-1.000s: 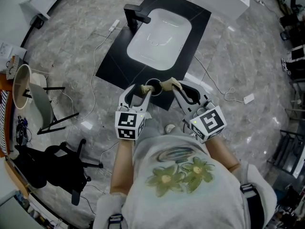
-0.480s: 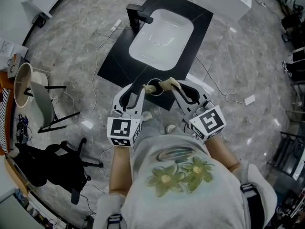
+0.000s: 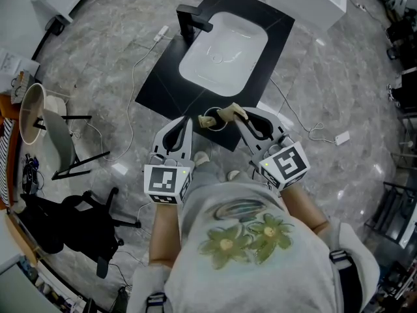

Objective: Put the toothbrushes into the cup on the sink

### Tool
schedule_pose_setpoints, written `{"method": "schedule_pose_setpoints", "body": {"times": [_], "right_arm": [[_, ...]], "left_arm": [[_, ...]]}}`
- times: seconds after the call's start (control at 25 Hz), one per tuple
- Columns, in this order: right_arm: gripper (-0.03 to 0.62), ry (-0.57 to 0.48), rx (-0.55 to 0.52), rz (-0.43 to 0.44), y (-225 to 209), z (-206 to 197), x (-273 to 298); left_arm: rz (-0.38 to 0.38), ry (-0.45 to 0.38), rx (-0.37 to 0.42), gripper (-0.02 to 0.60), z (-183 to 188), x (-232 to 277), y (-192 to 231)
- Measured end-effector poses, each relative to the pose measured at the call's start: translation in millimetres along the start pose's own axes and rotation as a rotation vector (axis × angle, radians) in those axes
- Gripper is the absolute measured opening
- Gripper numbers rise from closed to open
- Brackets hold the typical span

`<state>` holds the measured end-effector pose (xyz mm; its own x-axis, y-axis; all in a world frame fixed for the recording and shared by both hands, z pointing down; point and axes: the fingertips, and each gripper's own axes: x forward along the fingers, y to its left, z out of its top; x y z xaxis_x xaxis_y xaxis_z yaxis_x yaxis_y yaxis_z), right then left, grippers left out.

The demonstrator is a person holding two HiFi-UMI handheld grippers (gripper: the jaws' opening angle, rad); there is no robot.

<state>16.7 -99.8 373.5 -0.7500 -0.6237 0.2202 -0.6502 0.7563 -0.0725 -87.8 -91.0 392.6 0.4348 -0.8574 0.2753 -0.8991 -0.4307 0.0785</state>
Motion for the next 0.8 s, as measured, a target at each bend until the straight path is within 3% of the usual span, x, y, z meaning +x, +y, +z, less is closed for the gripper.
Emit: {"method": "schedule_pose_setpoints", "body": {"times": [0.8], "right_arm": [[0.058, 0.048, 0.01, -0.053, 1, -22, 23]], "left_arm": [[-0.036, -0.013, 0.012, 0.018, -1, 5, 20]]}}
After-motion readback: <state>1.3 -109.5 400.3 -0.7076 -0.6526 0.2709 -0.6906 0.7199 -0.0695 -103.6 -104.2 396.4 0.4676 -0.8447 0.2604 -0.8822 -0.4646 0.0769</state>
